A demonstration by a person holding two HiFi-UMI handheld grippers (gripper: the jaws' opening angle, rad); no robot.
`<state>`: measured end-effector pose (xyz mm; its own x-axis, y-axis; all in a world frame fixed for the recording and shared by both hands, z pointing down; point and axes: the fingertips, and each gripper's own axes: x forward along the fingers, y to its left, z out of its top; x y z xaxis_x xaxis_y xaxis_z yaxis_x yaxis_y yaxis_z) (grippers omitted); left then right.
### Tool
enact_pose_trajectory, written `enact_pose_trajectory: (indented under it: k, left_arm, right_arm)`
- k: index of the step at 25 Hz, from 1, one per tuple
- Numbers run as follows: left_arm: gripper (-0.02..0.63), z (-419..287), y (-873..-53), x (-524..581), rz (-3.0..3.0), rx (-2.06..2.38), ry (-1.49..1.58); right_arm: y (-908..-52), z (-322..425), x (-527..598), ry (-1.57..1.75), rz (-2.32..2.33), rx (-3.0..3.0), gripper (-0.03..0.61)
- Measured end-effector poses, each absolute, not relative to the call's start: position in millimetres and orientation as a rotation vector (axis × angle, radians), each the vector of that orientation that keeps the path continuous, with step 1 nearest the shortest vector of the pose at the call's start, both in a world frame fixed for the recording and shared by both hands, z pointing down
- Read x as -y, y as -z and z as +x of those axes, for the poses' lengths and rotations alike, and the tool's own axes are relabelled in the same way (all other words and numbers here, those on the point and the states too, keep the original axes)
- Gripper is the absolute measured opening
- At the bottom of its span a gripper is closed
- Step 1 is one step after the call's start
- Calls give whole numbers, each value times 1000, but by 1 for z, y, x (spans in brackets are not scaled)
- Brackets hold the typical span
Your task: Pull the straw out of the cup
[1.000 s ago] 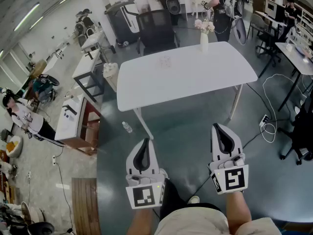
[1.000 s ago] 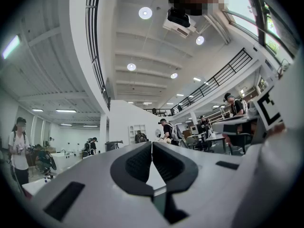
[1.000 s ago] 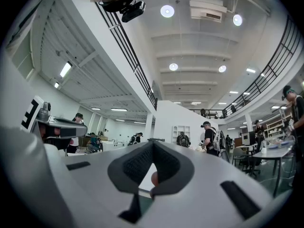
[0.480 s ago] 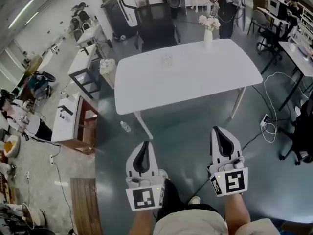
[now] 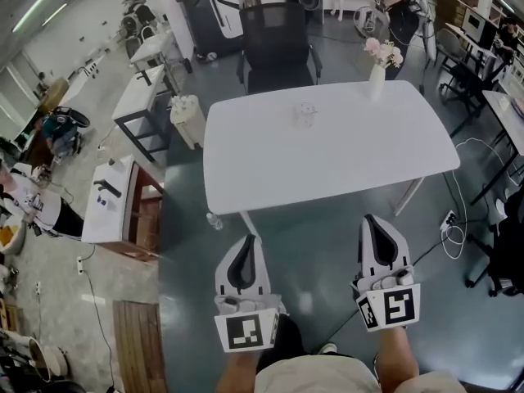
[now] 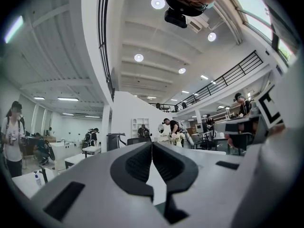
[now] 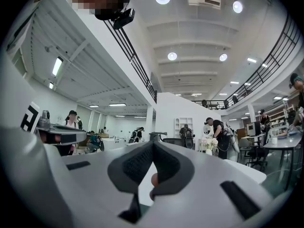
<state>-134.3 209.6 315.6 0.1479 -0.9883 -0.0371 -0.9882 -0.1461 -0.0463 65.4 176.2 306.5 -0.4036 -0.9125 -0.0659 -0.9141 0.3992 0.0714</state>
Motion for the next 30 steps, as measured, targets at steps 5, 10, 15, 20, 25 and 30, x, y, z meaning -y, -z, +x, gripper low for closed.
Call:
enact_pose_trajectory:
  k: [5, 10, 15, 20, 25, 30]
  left_arm:
    - [6, -189, -304, -161, -2319, -2007, -18]
    - [6, -246, -298, -118, -2305, -2002, -41]
    - [6, -274, -294, -90, -2320, -1992, -70]
    - [6, -280, -295, -75, -2339, -1965, -80]
    - [6, -270, -295, -56, -2337, -1972, -81]
    - [6, -247, -285, -30, -2301, -1980, -74]
  right_arm:
    - [-292, 13, -126, -178, -1711, -2616, 2]
    - [-283, -40, -85, -223, -1728, -2606, 0]
    - [-274, -61, -61, -245, -1763, -2592, 2]
    - [-271, -64, -48, -256, -1791, -2577, 2]
    - [-276, -56, -29, -242, -1780, -2570, 1]
    - [-274, -31, 6, -227, -1743, -2559, 2]
